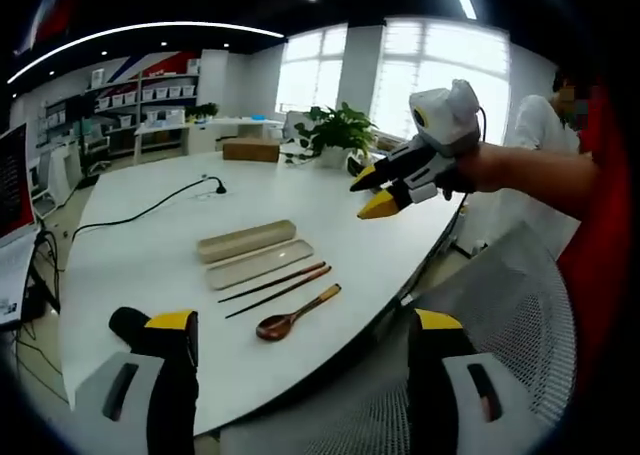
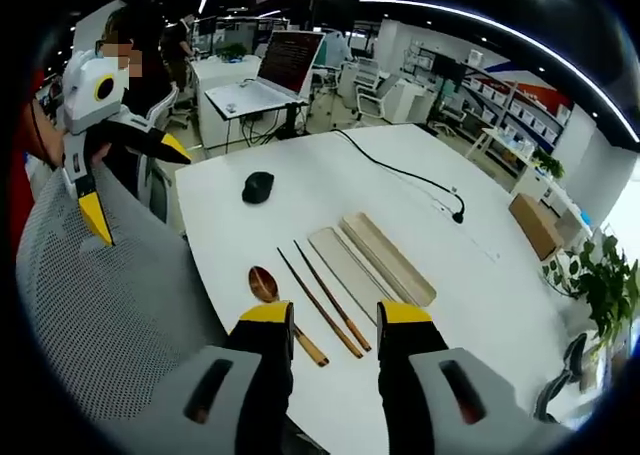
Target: Arrange the utensils inside the cutlery case until each visible utensil rests in its matching compartment.
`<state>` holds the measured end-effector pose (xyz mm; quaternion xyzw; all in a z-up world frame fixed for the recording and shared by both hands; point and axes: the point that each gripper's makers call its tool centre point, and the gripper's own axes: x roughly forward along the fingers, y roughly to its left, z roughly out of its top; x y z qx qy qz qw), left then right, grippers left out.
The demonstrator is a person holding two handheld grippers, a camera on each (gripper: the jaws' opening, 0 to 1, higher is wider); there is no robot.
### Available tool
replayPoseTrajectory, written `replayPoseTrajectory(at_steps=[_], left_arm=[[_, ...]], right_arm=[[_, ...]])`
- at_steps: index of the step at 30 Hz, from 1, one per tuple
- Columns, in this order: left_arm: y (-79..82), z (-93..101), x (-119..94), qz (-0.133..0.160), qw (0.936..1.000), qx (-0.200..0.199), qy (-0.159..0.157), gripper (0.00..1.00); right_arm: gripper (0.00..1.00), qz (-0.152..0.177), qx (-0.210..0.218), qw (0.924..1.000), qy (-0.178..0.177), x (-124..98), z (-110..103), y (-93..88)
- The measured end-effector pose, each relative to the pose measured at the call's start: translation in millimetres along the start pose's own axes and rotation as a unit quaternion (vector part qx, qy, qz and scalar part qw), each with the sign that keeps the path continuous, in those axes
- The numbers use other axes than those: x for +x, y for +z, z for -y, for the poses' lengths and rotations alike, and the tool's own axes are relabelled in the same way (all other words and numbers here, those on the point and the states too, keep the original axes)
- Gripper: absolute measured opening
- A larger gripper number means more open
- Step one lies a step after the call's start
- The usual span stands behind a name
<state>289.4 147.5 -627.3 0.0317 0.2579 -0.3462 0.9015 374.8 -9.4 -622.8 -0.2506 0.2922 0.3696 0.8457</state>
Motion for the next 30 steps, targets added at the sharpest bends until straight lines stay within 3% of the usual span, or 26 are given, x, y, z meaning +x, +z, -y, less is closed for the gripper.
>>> replayPoseTrajectory(at_steps=[4,10,17,25,30], left_arm=[[-0.5,0.5,0,-0.002,1.0000,0.000,-0.002,0.84],[-2.8,-0.1,1,-0.009,1.0000,-0.002,-0.001,0.75],[-3.3,1.1,2,-0.011,0.9999,0.000,0.000,0.81],[-6.3,-0.5,4,-0.022,0.9997,-0.009,0.004,0.81],[-6.2,-1.4,4,-0.021,0.9996,-0.020,0.009,0.79]], right_arm=[[0.29,0.010,0.011,0.9999,-0.002,-1,1,-0.1],[0.28,-0.002,0.013,0.9999,-0.004,5,0,-11.3],[0.28,-0.016,0.001,0.9999,0.002,14,3,-21.4],[0.24,-0.030,0.001,0.9992,0.026,26,2,-33.1],[0.26,-0.026,0.004,0.9992,0.031,33,3,-28.7]])
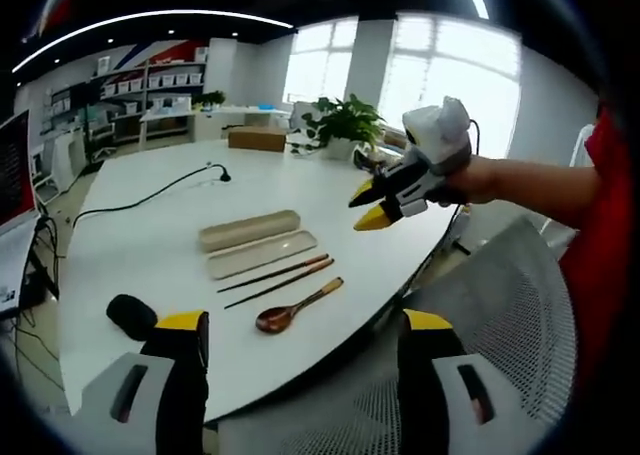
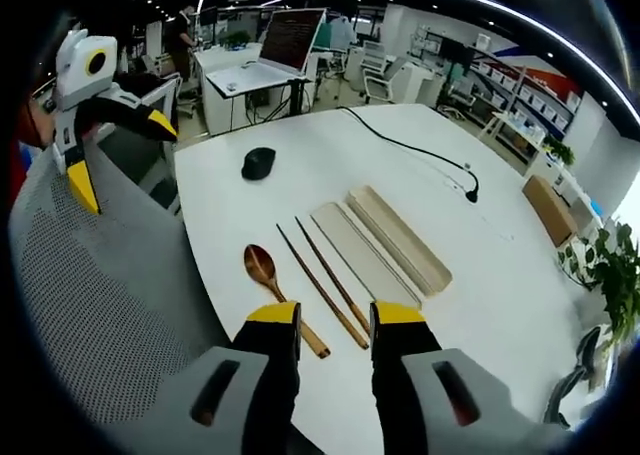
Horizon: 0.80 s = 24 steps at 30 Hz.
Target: Arrange the utensils inside the cutlery case until each visible utensil rests in its matching compartment.
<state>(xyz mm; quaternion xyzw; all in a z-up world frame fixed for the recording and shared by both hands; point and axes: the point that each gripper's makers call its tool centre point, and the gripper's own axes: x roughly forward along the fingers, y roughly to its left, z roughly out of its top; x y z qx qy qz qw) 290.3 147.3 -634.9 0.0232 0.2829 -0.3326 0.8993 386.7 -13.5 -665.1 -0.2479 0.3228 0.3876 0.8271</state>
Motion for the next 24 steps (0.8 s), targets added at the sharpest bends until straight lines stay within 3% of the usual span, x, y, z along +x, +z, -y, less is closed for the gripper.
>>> replayPoseTrajectory(at_steps=[12,14,17,20,24], left_arm=[[-2.1,-3.1,2,-0.012,0.9998,0.002,0.015,0.71],[-1.6,-3.3,2,-0.009,0.9998,0.002,0.015,0.71],[6.6,-5.0,-2,0.018,0.9997,-0.001,0.019,0.72],[2.8,-3.0,1,0.004,0.9999,0.004,0.015,0.72],[4.1,-4.2,0,0.009,0.9998,0.000,0.019,0.71]], right_arm=[[0.26,-0.031,-0.052,0.9981,0.013,12,7,-6.4],[0.25,-0.036,-0.062,0.9973,0.017,13,8,-6.3],[0.22,-0.048,-0.073,0.9959,0.023,16,10,-8.8],[0.22,-0.054,-0.070,0.9957,0.026,19,10,-10.4],[0.22,-0.060,-0.083,0.9943,0.030,24,8,-8.2]])
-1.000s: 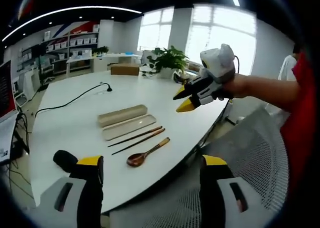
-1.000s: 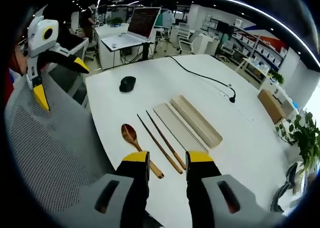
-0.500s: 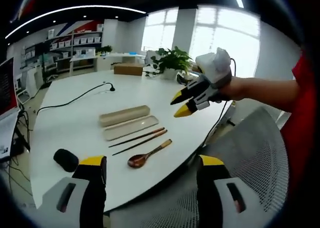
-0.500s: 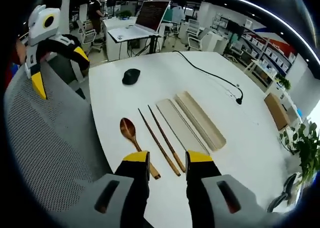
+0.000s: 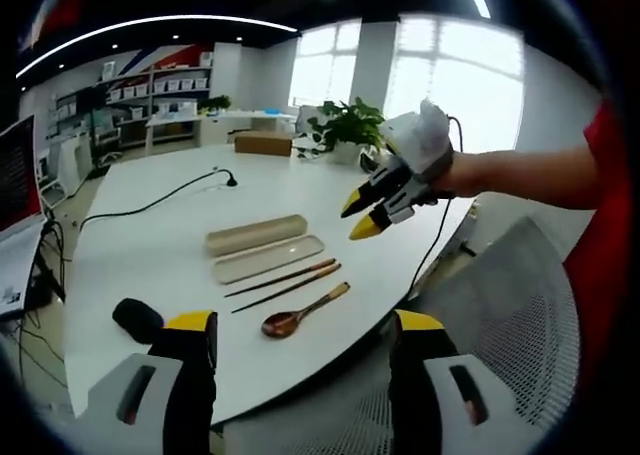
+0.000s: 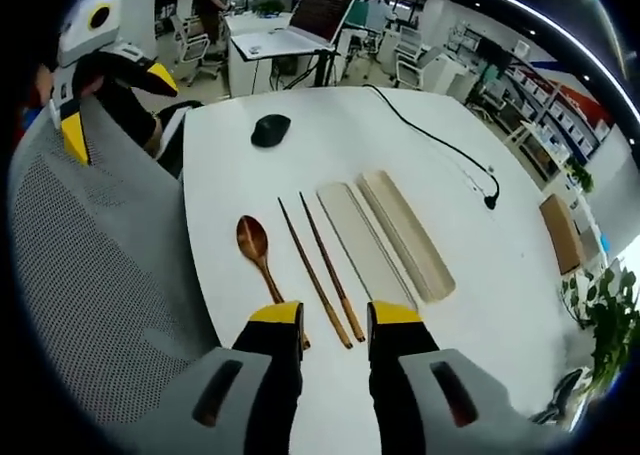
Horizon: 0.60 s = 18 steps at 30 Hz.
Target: Arrange the utensils inside the cutlery case until each visible utensil rests in its matching compartment.
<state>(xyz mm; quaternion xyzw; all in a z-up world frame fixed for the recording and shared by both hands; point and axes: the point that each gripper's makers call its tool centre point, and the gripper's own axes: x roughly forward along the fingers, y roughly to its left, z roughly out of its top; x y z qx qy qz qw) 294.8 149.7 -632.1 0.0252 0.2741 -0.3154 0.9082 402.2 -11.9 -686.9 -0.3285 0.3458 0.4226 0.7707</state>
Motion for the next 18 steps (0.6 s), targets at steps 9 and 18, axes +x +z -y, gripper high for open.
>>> replayPoseTrajectory(at_steps=[9,18], left_arm=[[0.7,-3.9,0,0.002,1.0000,-0.003,0.008,0.70],[-1.4,-3.7,0,-0.005,1.0000,-0.003,0.007,0.70]], right_arm=[[0.21,-0.012,-0.032,0.9992,0.018,15,-4,9.8],[0.19,-0.029,-0.051,0.9980,0.025,29,-1,9.0]])
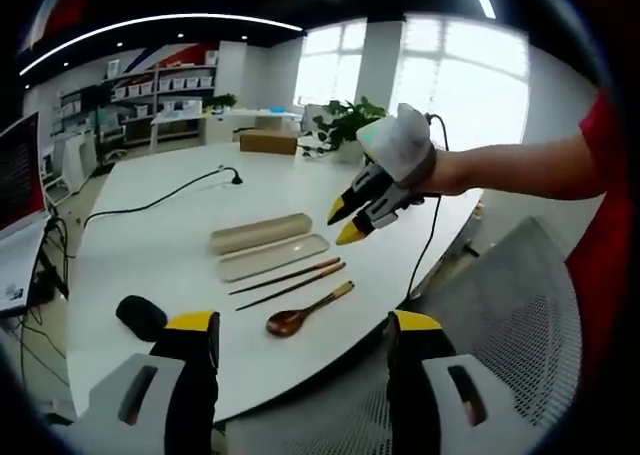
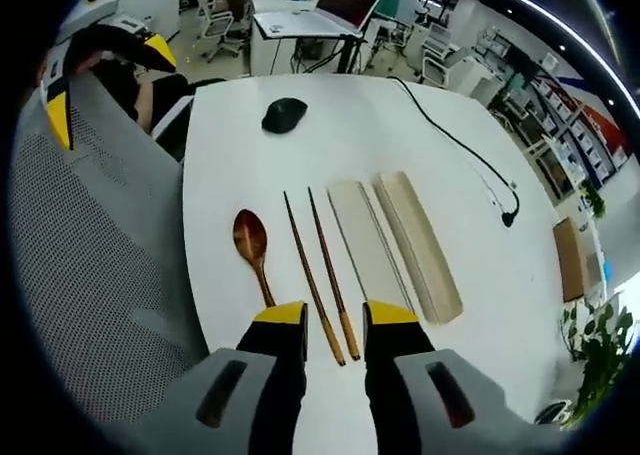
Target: Arrange the utensils inside the cutlery case until each visible utensil rests in its matching compartment.
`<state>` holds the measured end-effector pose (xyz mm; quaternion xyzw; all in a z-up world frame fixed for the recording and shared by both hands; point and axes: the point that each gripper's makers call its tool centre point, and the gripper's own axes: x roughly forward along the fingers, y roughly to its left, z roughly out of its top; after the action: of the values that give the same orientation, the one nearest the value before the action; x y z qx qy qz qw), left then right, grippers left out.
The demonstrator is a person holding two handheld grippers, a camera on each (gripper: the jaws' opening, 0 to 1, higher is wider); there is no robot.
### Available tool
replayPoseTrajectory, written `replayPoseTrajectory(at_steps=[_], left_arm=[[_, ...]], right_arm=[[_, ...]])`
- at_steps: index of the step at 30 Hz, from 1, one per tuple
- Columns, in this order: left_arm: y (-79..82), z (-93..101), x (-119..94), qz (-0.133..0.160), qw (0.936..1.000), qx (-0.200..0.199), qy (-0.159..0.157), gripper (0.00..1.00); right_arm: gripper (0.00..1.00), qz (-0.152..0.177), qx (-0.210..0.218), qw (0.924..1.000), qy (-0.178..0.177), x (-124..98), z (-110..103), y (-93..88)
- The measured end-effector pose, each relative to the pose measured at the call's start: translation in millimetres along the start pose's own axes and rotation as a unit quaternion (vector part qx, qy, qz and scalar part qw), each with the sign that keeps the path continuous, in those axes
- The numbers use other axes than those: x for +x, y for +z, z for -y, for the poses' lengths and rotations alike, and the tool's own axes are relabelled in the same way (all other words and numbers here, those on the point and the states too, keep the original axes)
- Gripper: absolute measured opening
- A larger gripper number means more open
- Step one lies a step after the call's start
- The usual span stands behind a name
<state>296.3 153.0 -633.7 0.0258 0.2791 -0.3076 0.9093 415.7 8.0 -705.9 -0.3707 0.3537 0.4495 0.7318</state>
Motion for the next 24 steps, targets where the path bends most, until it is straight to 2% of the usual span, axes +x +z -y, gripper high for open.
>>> replayPoseTrajectory(at_steps=[8,10,11,12,13,19,21,24], left_arm=[[0.1,-2.4,-1,0.002,1.0000,-0.002,0.005,0.70],[0.0,-2.5,-1,0.002,1.0000,-0.002,0.006,0.69],[-0.2,-2.5,-1,0.001,1.0000,-0.001,0.006,0.69],[-0.6,-2.1,-1,0.000,1.0000,-0.001,0.005,0.69],[-0.9,-1.8,-1,-0.001,1.0000,0.000,0.004,0.69],[-0.2,-5.0,-1,0.002,0.9999,-0.005,0.011,0.69],[-0.2,-5.6,-1,0.002,0.9999,-0.004,0.013,0.69],[-0.6,-4.5,-1,0.001,1.0000,-0.003,0.009,0.69]], right_arm=[[0.16,-0.011,0.004,0.9995,0.029,15,-6,-6.8],[0.16,-0.027,0.004,0.9989,0.037,29,-2,-16.8],[0.17,-0.062,0.004,0.9971,0.042,32,1,-26.7],[0.19,-0.067,0.002,0.9968,0.043,33,2,-25.9],[0.20,-0.056,0.000,0.9974,0.047,35,3,-20.6],[0.17,-0.050,-0.017,0.9969,0.057,35,4,-9.6],[0.18,-0.057,-0.031,0.9956,0.067,36,1,-10.0],[0.17,-0.085,-0.071,0.9906,0.080,41,-2,-17.6]])
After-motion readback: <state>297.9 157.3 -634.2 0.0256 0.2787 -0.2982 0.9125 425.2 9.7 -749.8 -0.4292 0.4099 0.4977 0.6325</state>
